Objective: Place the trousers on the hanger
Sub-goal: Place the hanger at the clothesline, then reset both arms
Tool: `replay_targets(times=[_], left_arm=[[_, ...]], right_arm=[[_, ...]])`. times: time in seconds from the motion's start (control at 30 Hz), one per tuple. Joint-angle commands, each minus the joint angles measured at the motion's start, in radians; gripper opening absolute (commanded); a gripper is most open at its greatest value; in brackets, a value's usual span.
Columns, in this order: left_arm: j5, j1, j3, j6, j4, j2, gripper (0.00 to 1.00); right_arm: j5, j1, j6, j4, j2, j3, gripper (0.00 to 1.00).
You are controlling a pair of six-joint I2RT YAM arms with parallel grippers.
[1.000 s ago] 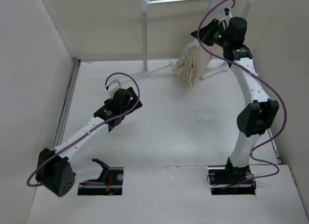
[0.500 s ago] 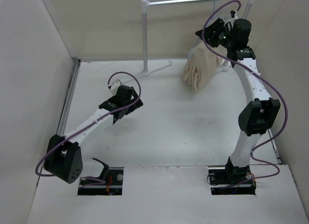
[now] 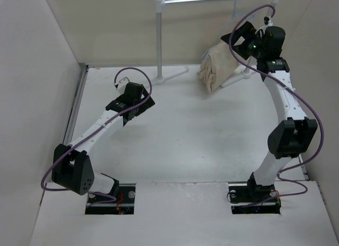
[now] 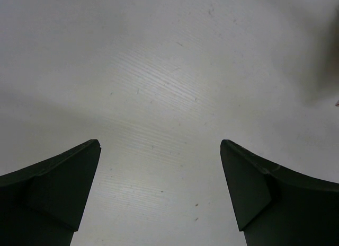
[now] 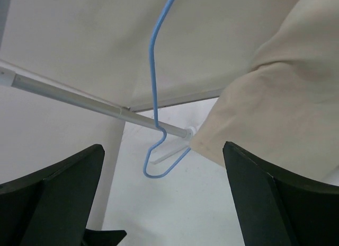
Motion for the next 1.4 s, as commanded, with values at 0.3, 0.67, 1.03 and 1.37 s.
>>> replay_targets(times=[0.3,0.67,1.03,1.37], left_arm=[[0.000,-0.035,0.193,0.050,-0.101,0.153,1.00],[0.049,-0.076,0.190,0.054,-0.077,0.245,1.00],[0.085,-0.099,0.213,0.070,-0.049,0.297,1.00],[0.092,-0.101,0.196,0.076,-0.025,0.298,1.00]], right_arm=[[0.350,-0.046,-0.035,-0.036,-0.416,-0.564,1.00],[0.536,-0.109,0.028,-0.246,-0.519,-0.967,1.00],[0.541,-0.083,0.024,-0.295,-0.470,-0.888,1.00],[0.539,-0.079,0.016,-0.309,-0.456,-0.813,1.00]])
